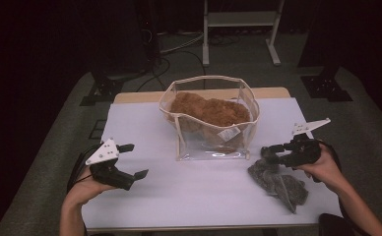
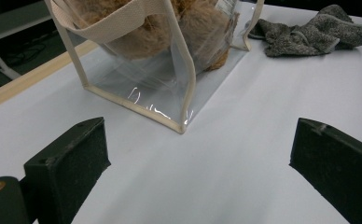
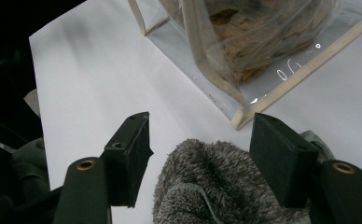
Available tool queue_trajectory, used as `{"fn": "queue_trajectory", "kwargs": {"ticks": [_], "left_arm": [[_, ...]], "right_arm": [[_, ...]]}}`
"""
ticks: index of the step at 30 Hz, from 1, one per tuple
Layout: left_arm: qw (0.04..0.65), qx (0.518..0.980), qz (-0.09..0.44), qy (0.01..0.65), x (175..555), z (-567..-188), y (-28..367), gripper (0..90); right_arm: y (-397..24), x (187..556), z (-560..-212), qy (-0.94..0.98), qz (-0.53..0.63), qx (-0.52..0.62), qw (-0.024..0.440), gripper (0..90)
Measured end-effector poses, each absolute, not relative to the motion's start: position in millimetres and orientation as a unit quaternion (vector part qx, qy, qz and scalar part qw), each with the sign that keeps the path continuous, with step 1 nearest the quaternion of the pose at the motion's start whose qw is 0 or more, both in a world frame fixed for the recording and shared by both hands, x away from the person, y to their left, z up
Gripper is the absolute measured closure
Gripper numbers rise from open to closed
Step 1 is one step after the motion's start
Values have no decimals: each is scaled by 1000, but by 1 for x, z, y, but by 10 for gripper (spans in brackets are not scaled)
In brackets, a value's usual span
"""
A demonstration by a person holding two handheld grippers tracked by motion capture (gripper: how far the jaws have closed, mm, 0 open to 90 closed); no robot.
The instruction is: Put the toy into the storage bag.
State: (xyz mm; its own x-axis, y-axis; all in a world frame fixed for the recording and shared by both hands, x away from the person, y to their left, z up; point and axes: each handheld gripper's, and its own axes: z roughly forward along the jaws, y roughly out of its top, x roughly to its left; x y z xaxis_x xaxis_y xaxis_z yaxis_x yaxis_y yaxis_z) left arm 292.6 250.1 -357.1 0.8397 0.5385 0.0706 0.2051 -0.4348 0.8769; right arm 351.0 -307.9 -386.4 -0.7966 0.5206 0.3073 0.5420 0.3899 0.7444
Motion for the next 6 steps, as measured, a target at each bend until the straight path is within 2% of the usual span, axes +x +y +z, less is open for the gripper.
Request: {"fn": "queue_trajectory", "kwargs": {"ticks": [6], "left_arm": [[482, 830, 171, 223, 295, -357, 248, 35]], "right_arm": [[-308, 347, -390, -831, -457, -318, 12, 363]]}}
